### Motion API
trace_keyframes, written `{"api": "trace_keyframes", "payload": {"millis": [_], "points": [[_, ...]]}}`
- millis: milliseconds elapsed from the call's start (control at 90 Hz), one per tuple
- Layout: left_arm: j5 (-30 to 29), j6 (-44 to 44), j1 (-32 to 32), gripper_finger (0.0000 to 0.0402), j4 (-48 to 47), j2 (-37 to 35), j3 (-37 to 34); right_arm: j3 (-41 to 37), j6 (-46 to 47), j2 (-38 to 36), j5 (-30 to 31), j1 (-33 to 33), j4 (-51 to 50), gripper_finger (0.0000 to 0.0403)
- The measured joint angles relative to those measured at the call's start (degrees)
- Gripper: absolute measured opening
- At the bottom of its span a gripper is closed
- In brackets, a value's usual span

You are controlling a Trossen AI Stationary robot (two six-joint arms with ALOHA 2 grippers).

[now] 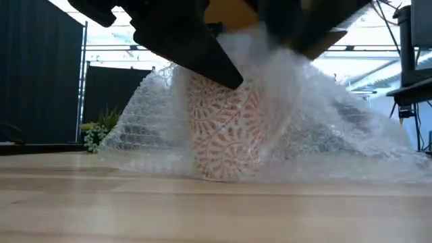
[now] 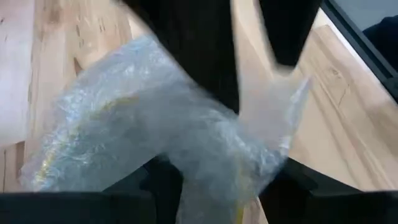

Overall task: Wrap mug
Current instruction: Wrap the orange mug with bubble wrap

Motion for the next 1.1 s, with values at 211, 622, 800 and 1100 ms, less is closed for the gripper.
{"api": "trace_keyframes", "payload": {"millis": [211, 622, 800, 1100], "points": [[0.1, 0.0, 0.0, 0.0162, 0.0, 0.0, 0.0, -0.2, 0.5, 0.0, 4.8, -1.4, -0.4, 0.0200], [0.0, 0.1, 0.0, 0.0162, -0.8, -0.1, -0.1, -3.5, 0.6, 5.7, 2.5, -3.0, 4.0, 0.0200], [0.0, 0.0, -0.1, 0.0162, -3.8, -0.5, 1.0, -3.6, 0.1, 5.6, 2.3, -3.0, 5.1, 0.0200], [-1.9, 0.6, -0.4, 0.0162, -10.1, -2.7, 3.0, -3.6, 0.7, 5.9, 2.8, -2.5, 5.0, 0.0200]]}}
